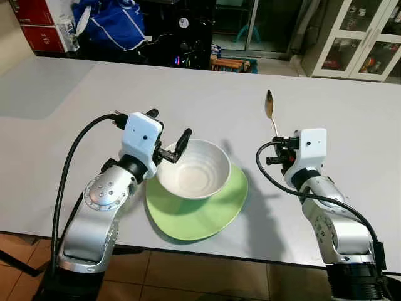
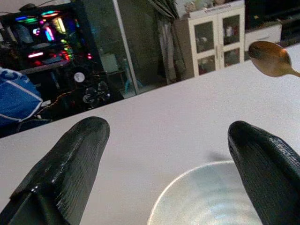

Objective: Setting the table

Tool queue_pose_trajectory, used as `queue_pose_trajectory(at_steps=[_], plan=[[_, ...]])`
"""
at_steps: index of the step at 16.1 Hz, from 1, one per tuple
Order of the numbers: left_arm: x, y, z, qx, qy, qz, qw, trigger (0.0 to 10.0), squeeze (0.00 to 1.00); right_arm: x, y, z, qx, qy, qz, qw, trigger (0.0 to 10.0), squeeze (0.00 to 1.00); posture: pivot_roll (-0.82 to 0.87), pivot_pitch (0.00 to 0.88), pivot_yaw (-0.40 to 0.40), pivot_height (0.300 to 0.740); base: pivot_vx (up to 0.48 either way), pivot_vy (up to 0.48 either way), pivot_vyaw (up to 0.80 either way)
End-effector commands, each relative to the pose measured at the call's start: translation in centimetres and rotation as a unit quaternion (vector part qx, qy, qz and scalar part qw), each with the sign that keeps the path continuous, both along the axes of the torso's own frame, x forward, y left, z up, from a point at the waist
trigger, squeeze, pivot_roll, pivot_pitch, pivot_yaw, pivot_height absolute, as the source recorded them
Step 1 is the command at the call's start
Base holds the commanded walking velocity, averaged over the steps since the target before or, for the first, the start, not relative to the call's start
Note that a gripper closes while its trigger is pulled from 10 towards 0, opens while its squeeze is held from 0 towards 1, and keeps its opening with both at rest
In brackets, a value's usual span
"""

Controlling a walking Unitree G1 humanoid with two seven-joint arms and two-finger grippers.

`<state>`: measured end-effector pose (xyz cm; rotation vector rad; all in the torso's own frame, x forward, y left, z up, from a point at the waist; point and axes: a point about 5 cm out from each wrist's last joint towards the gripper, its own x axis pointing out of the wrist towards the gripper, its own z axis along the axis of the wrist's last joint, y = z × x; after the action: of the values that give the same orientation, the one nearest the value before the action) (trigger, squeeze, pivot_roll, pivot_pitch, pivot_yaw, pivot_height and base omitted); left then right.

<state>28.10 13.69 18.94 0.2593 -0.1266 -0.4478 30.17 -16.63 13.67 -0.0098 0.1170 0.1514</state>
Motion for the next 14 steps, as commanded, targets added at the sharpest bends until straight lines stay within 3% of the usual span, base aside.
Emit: queue_pose_trajectory(at_steps=[1,8,11,14], plan=[[-0.6,-0.1,0.1,0.009,0.007,-0.038,0.999,10.0,0.00,0.2,-0.7,0.5,-0.033,0.000,-0.010,0.999,10.0,0.00,0.05,0.000,-0.037,0.740,0.000,0.000,0.00],[-3.3,1.6,1.3,0.043,0.034,-0.157,0.986,10.0,0.00,-1.3,-1.7,-0.3,-0.064,0.028,-0.015,0.997,10.0,0.00,0.05,0.000,-0.040,0.740,0.000,0.000,0.00],[-4.1,1.0,1.9,0.042,0.038,-0.197,0.979,10.0,0.00,-3.3,-2.4,-1.9,-0.089,0.067,-0.038,0.993,10.0,0.00,0.03,0.000,-0.035,0.740,0.000,0.000,0.00],[-4.7,0.2,1.5,0.034,0.057,-0.224,0.972,10.0,0.00,-4.7,-2.1,-3.2,-0.086,0.097,-0.046,0.990,10.0,0.00,0.02,0.000,-0.032,0.740,0.000,0.000,0.00]])
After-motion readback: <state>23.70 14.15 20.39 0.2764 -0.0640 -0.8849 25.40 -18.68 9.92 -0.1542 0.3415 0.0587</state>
